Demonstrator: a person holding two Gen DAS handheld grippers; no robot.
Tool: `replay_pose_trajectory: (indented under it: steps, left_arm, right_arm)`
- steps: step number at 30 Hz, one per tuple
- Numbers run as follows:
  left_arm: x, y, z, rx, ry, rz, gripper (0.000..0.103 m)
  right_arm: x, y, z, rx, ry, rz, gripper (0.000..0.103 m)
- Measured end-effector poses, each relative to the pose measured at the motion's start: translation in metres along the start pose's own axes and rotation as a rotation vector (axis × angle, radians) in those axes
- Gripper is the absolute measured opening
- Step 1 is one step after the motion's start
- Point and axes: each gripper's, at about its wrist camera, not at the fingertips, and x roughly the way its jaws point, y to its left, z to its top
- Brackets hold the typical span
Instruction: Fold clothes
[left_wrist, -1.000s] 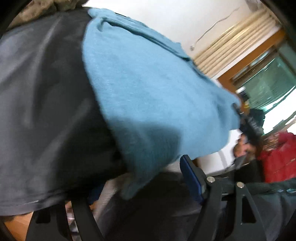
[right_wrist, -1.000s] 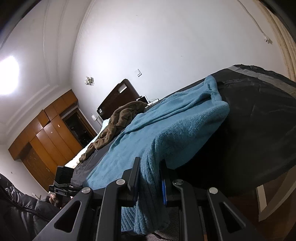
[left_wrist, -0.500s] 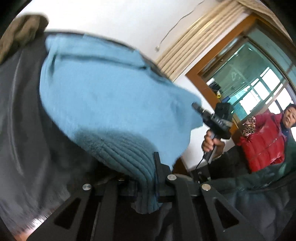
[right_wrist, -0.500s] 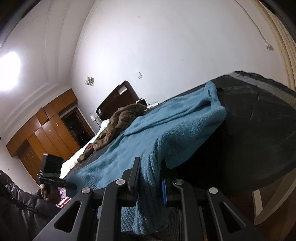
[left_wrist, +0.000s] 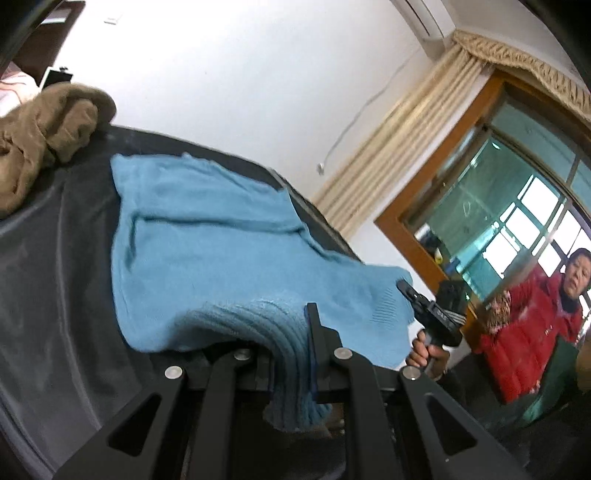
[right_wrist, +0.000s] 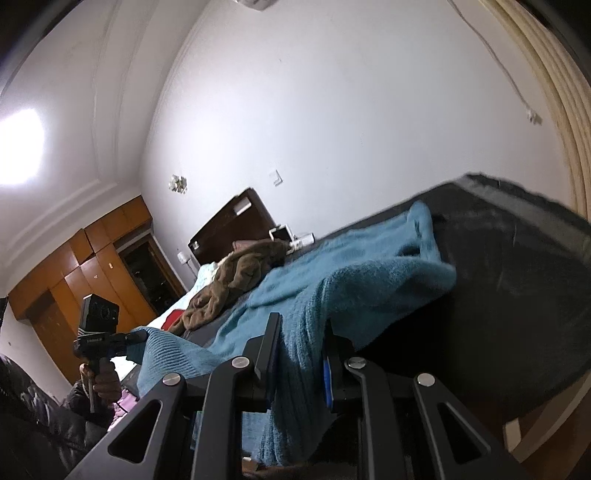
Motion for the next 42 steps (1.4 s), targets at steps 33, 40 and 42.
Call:
replay_pose_trajectory:
  steps: [33,40,42]
  left_arm:
    - [-0.064,-0.051,0.027,0.192,-0.225,-0.028,0.014]
    - [-0.043,-0.025,0.060,0.140,-0.230,0.026,0.014]
    - [-0.033,-0.016,0.072,0.119,-0.223,0.040,0.014]
  right_arm:
    - [-0.071,0.069,0.038,-0.117,-0.251,0.012,0.020]
    - [-0.033,0.065,0.068,-0.130,-0.237,-0.075,0.020]
    - [-0.018,0.063,0.079,-0.130,-0.226,-0.099,0.020]
